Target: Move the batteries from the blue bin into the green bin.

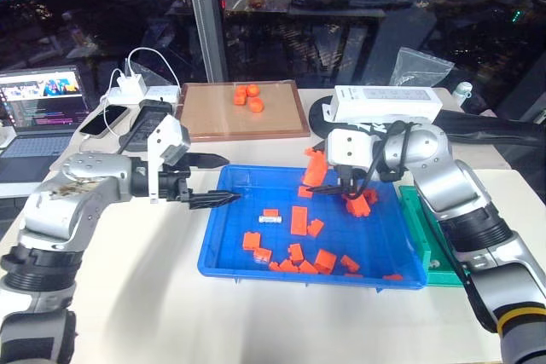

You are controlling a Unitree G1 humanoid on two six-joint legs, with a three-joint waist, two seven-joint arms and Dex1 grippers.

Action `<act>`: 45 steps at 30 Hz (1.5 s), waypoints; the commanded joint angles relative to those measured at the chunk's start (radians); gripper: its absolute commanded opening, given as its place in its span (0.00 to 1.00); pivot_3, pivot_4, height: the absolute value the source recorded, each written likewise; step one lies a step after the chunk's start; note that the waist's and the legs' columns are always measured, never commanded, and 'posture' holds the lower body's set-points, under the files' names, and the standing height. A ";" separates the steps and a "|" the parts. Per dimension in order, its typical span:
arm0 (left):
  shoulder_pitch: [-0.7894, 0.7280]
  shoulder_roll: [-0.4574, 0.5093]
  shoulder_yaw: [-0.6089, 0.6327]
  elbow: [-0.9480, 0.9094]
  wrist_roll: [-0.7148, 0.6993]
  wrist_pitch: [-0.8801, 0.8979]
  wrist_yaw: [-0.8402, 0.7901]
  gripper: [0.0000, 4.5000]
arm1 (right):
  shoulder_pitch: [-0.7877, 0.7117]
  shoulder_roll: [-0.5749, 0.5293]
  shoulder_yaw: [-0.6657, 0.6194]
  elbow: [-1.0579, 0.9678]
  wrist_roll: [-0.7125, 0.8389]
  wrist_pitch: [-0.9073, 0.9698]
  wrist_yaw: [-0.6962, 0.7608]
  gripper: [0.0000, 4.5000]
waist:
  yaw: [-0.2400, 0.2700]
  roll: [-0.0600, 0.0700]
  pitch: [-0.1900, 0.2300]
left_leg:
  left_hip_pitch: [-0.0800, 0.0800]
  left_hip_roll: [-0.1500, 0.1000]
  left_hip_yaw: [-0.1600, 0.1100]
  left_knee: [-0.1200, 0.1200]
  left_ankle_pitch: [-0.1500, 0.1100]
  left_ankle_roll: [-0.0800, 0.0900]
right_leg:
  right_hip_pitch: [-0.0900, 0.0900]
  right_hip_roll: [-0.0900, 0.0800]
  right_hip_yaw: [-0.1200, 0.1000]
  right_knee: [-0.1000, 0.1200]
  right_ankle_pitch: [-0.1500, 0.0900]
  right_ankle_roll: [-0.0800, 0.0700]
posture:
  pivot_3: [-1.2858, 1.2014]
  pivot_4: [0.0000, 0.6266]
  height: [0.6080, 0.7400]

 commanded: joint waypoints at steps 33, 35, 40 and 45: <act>-0.232 -0.565 -0.030 0.204 -0.120 0.362 0.421 0.83 | 0.034 -0.018 -0.074 -0.213 0.021 0.102 -0.028 1.00 | -0.004 -0.001 0.000 | 0.001 -0.001 -0.006 0.000 0.000 0.000 | 0.001 0.000 0.002 -0.001 0.001 0.001 | 0.52 0.24 1.00; -0.228 -0.566 -0.028 0.201 -0.120 0.365 0.422 0.68 | 0.036 -0.021 -0.074 -0.213 0.020 0.102 -0.027 1.00 | -0.004 -0.001 0.000 | 0.001 -0.001 -0.006 -0.001 0.000 0.000 | 0.001 0.000 0.002 -0.001 0.001 0.001 | 0.52 0.24 1.00; -0.206 -0.532 -0.023 0.178 -0.123 0.388 0.409 0.27 | 0.040 -0.038 -0.077 -0.192 0.012 0.090 -0.031 1.00 | -0.004 -0.001 0.000 | 0.001 -0.001 -0.006 -0.001 0.000 0.000 | 0.001 0.000 0.002 -0.001 0.001 0.001 | 0.52 0.24 1.00; -0.184 -0.506 -0.014 0.149 -0.130 0.413 0.415 0.27 | 0.031 -0.052 -0.088 -0.164 0.008 0.079 -0.029 1.00 | -0.004 -0.001 0.000 | 0.001 -0.002 -0.006 -0.001 0.000 -0.001 | 0.001 0.000 0.002 -0.001 0.001 0.001 | 0.52 0.24 1.00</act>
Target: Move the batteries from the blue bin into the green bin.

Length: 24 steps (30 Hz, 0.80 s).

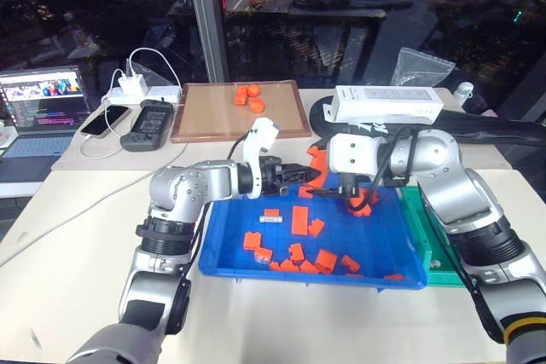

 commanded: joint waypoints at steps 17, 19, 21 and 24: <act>0.075 0.149 0.018 -0.155 -0.054 0.068 -0.053 0.08 | 0.003 -0.066 -0.077 -0.017 0.034 0.023 0.019 1.00 | -0.001 0.000 0.000 | 0.000 0.000 -0.001 -0.001 0.000 0.000 | 0.000 0.000 0.000 0.000 0.000 0.000 | 0.52 0.24 1.00; 0.086 0.199 -0.001 -0.159 -0.030 0.045 -0.075 0.26 | 0.014 -0.079 -0.078 -0.021 0.039 0.028 0.028 1.00 | -0.001 0.000 0.000 | 0.000 0.000 -0.001 -0.001 0.000 0.000 | 0.000 0.000 0.000 0.000 0.000 0.000 | 0.52 0.24 1.00; 0.098 0.255 -0.038 -0.143 0.026 0.001 -0.087 0.38 | 0.029 -0.093 -0.079 -0.021 0.041 0.029 0.036 1.00 | -0.001 0.000 0.000 | 0.001 0.000 -0.001 -0.001 0.000 0.000 | 0.000 0.000 0.000 -0.001 0.000 0.000 | 0.52 0.24 1.00; 0.107 0.302 -0.072 -0.111 0.079 -0.050 -0.099 0.63 | 0.040 -0.107 -0.078 -0.022 0.043 0.030 0.041 1.00 | 0.001 0.000 0.000 | 0.001 0.000 0.000 -0.001 0.000 0.000 | 0.000 -0.001 0.000 -0.001 0.000 0.000 | 0.52 0.24 1.00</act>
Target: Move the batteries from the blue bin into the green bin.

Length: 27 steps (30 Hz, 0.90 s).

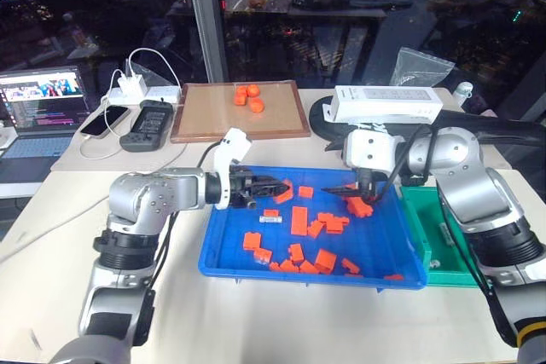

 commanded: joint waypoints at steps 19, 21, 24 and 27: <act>0.251 0.498 0.048 -0.137 0.143 -0.528 -0.537 0.99 | -0.051 0.182 0.073 -0.044 0.146 0.367 0.002 1.00 | -0.020 0.000 0.000 | 0.003 0.002 0.002 -0.006 0.000 -0.001 | -0.002 0.000 0.001 -0.001 -0.001 -0.004 | 0.52 0.24 1.00; 0.284 0.522 0.078 -0.145 0.142 -0.567 -0.563 0.99 | -0.066 0.213 0.099 -0.017 0.134 0.394 -0.011 1.00 | -0.013 -0.001 0.001 | 0.003 0.003 0.002 -0.006 0.000 -0.001 | -0.002 -0.001 0.001 0.000 -0.001 -0.004 | 0.52 0.24 1.00; 0.320 0.555 0.125 -0.159 0.137 -0.589 -0.578 0.99 | -0.083 0.265 0.161 0.026 0.092 0.423 -0.047 1.00 | 0.000 -0.001 0.001 | 0.002 0.003 0.003 -0.006 0.000 -0.001 | -0.003 -0.003 -0.001 -0.001 -0.002 -0.005 | 0.52 0.24 1.00; 0.347 0.567 0.170 -0.180 0.116 -0.587 -0.578 0.99 | -0.085 0.322 0.203 0.048 0.082 0.473 -0.086 1.00 | 0.001 -0.002 0.001 | 0.001 0.003 0.003 -0.006 0.000 -0.001 | -0.004 -0.004 -0.002 -0.003 -0.004 -0.010 | 0.52 0.24 1.00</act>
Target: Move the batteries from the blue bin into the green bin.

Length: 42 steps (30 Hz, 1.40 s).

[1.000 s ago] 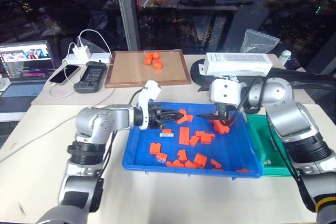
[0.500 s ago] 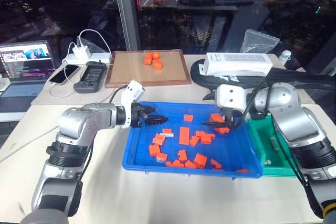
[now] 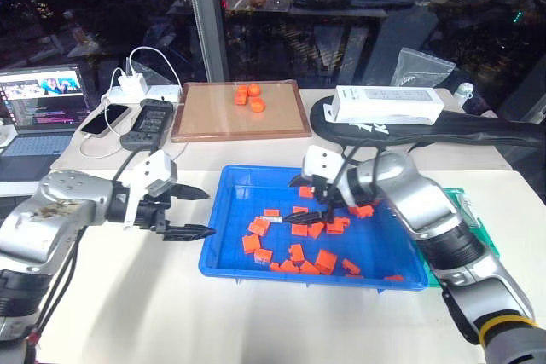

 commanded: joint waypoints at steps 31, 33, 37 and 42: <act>0.016 0.019 0.083 -0.096 -0.092 0.067 0.011 1.00 | 0.026 0.078 0.061 0.135 -0.078 -0.013 -0.109 0.06 | -0.003 -0.001 -0.001 | 0.001 0.000 0.001 0.000 0.000 0.000 | 0.002 0.003 0.000 0.002 0.003 0.006 | 0.52 0.24 1.00; -0.022 -0.007 0.055 -0.077 -0.088 0.066 0.023 1.00 | 0.009 0.018 0.016 0.056 -0.058 0.031 -0.089 0.05 | 0.000 -0.001 0.000 | 0.000 0.000 0.001 0.000 0.000 0.000 | 0.001 0.003 0.000 0.002 0.003 0.006 | 0.52 0.24 1.00; -0.109 -0.069 0.031 -0.043 -0.119 0.085 0.033 1.00 | 0.003 -0.110 -0.086 -0.079 -0.006 0.143 -0.060 0.05 | 0.002 -0.001 0.000 | -0.001 0.000 0.001 0.001 0.000 0.000 | 0.002 0.002 -0.001 0.002 0.003 0.006 | 0.52 0.24 1.00; -0.225 -0.165 -0.035 0.010 -0.114 0.090 0.048 1.00 | 0.031 -0.302 -0.222 -0.133 0.010 0.212 -0.060 0.05 | 0.003 -0.001 0.000 | -0.001 -0.001 0.001 0.000 0.000 0.000 | 0.002 0.003 -0.001 0.001 0.003 0.006 | 0.52 0.24 1.00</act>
